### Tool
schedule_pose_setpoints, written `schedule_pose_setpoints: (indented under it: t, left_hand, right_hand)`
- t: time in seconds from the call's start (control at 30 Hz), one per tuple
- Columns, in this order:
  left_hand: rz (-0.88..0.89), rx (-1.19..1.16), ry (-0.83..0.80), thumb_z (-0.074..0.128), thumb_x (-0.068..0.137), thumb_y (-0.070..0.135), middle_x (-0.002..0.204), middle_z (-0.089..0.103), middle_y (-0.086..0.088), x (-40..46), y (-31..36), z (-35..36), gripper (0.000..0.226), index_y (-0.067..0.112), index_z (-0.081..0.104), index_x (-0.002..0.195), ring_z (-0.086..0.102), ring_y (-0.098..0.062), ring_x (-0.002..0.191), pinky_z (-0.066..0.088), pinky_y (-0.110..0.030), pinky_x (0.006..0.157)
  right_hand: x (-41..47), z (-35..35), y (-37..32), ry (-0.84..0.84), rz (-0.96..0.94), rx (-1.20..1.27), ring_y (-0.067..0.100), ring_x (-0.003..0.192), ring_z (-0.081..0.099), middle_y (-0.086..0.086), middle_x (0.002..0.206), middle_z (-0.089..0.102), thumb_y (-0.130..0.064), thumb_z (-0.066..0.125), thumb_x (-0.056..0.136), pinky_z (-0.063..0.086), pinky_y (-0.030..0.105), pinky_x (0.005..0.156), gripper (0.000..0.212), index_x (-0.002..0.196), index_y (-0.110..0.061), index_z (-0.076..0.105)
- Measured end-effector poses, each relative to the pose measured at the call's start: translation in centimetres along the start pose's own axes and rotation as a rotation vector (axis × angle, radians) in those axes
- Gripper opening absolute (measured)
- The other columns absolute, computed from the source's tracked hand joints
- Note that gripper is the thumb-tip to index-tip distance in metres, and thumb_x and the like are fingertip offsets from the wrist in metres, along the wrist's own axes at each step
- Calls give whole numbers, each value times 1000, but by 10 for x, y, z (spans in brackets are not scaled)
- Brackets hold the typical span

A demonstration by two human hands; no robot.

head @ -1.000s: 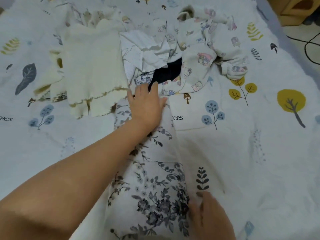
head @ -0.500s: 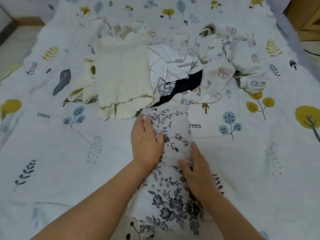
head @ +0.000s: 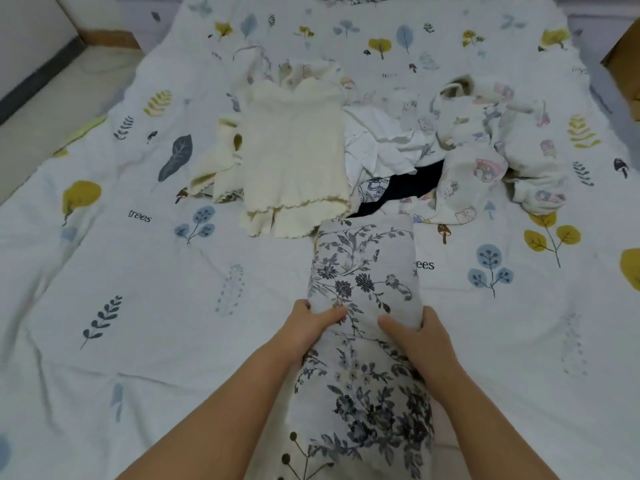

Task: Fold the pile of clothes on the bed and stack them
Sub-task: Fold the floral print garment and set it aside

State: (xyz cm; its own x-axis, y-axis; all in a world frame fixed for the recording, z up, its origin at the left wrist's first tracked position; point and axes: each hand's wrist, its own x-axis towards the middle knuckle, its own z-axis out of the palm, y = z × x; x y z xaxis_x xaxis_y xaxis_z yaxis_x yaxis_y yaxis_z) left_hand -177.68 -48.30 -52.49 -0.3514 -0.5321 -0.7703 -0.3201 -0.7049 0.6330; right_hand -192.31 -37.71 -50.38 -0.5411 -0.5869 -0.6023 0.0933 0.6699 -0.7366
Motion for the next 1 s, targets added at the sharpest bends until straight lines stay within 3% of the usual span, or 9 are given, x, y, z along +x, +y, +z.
schedule_pose_setpoints:
  t: [0.1, 0.17, 0.4, 0.57, 0.73, 0.87, 1.0]
  left_hand:
    - [-47, -140, -128, 79, 71, 19, 104, 70, -18, -13, 1, -8, 57, 0, 56, 119, 68, -32, 94, 56, -42, 83]
    - [-41, -154, -196, 68, 80, 12, 104, 70, -16, -24, 5, -15, 38, 2, 59, 116, 68, -31, 94, 56, -38, 82]
    - [118, -90, -302, 63, 68, 20, 102, 72, -5, -72, 36, -57, 46, 19, 55, 114, 69, -23, 92, 57, -32, 79]
    - [237, -41, -163, 64, 67, 22, 99, 73, -1, -112, 62, -121, 39, 23, 58, 106, 69, -20, 92, 56, -32, 80]
    - [290, -108, -3, 65, 82, 12, 98, 73, -2, -146, 71, -205, 31, 20, 58, 112, 71, -19, 87, 58, -28, 71]
    - [328, -244, 153, 57, 88, 12, 94, 74, -2, -165, 65, -267, 23, 18, 57, 110, 71, -20, 84, 58, -30, 71]
    - [342, -397, 293, 59, 88, 15, 103, 72, -6, -167, 57, -323, 26, 19, 57, 113, 69, -23, 93, 55, -35, 80]
  right_hand:
    - [-16, 0, -5, -1, -58, 78, 16, 87, 62, -1, 101, 62, -32, 75, 75, 51, 27, 64, 43, 107, -20, 50]
    - [-26, 1, -8, -10, -71, 114, 17, 87, 63, -1, 100, 63, -29, 76, 75, 52, 29, 65, 40, 106, -20, 52]
    - [-61, 24, -35, -12, -100, 222, 24, 92, 65, 1, 104, 65, -31, 77, 72, 55, 45, 81, 43, 108, -25, 54]
    - [-82, 77, -76, -124, -144, 278, 24, 94, 65, 2, 107, 65, -29, 76, 74, 55, 45, 82, 48, 115, -23, 53]
    - [-96, 151, -121, -340, -166, 259, 24, 98, 65, 0, 112, 65, -28, 76, 74, 54, 45, 85, 56, 123, -23, 50]
    - [-95, 219, -165, -544, -214, 106, 21, 93, 68, 0, 110, 67, -21, 71, 78, 56, 38, 76, 48, 122, -22, 51]
    - [-87, 293, -207, -633, -271, -60, 23, 94, 67, 3, 110, 66, -20, 71, 78, 55, 42, 84, 48, 122, -17, 52]
